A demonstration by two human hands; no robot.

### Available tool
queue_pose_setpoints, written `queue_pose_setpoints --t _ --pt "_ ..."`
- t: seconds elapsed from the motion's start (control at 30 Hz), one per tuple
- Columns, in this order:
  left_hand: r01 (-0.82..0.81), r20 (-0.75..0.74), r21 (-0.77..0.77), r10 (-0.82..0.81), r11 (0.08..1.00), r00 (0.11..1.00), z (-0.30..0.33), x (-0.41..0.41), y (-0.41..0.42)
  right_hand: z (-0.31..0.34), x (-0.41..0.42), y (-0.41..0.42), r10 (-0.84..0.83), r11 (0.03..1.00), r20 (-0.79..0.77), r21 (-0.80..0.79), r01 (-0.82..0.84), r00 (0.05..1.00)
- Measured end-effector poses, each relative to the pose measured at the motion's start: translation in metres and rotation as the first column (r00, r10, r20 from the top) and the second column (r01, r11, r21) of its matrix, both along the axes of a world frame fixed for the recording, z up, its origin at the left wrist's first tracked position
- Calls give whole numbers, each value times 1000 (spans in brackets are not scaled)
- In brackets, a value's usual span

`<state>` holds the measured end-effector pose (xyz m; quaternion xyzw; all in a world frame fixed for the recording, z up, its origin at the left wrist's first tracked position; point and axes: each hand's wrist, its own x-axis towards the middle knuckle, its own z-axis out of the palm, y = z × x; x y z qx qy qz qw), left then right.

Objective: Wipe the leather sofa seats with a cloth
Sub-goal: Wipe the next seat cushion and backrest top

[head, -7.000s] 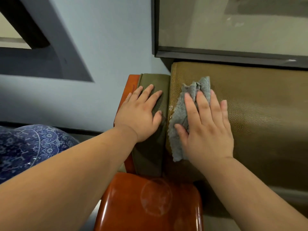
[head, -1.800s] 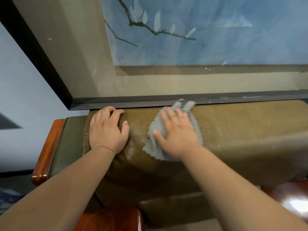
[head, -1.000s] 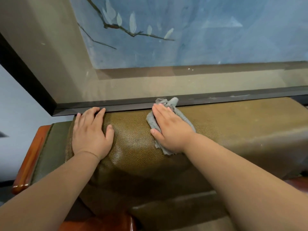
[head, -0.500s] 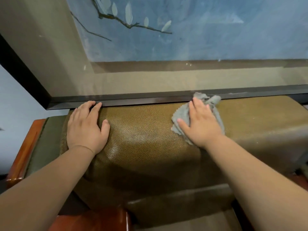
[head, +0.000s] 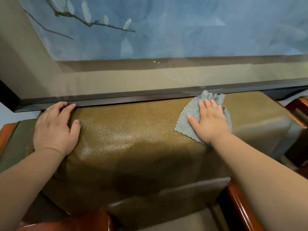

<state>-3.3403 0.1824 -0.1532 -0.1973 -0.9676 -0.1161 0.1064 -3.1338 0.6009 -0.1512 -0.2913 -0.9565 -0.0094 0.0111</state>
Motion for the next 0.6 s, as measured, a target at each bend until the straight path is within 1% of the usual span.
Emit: queue_pose_setpoints --t 0.07,0.17,0.2,0.23,0.3,0.37,0.43,0.47,0.5,0.57,0.6 --pt "-23 14 -66 24 998 1000 5 4 2 -4 1 2 14 1000 -37 -4 -14 999" --pt "-25 113 -194 48 981 992 22 11 7 -11 2 5 36 999 -83 -19 -38 996" --pt "-26 164 -179 56 983 985 28 19 14 -12 2 6 44 999 -98 -21 -46 994" --pt "-27 216 -125 53 992 975 34 30 28 -12 2 6 48 998 -109 -28 -52 993" --pt "8 262 16 -12 1000 965 44 58 78 -11 4 7 58 996 -112 -58 -65 992" --pt "84 249 109 -109 990 962 46 84 151 -9 7 9 76 992 -104 -89 -86 992" --pt "92 254 167 -134 982 958 40 105 223 -6 8 12 116 987 -94 -102 -125 989" --pt "70 258 155 -109 985 960 34 113 251 -5 9 15 143 983 -96 -104 -153 985" --pt "39 241 107 -64 993 968 27 119 271 -5 9 18 178 976 -100 -107 -188 979" --pt "-15 148 9 13 1000 989 8 124 287 -7 9 25 265 953 -105 -124 -277 958" --pt "-26 108 -2 26 1000 994 1 125 287 -7 7 29 320 935 -101 -129 -331 942"
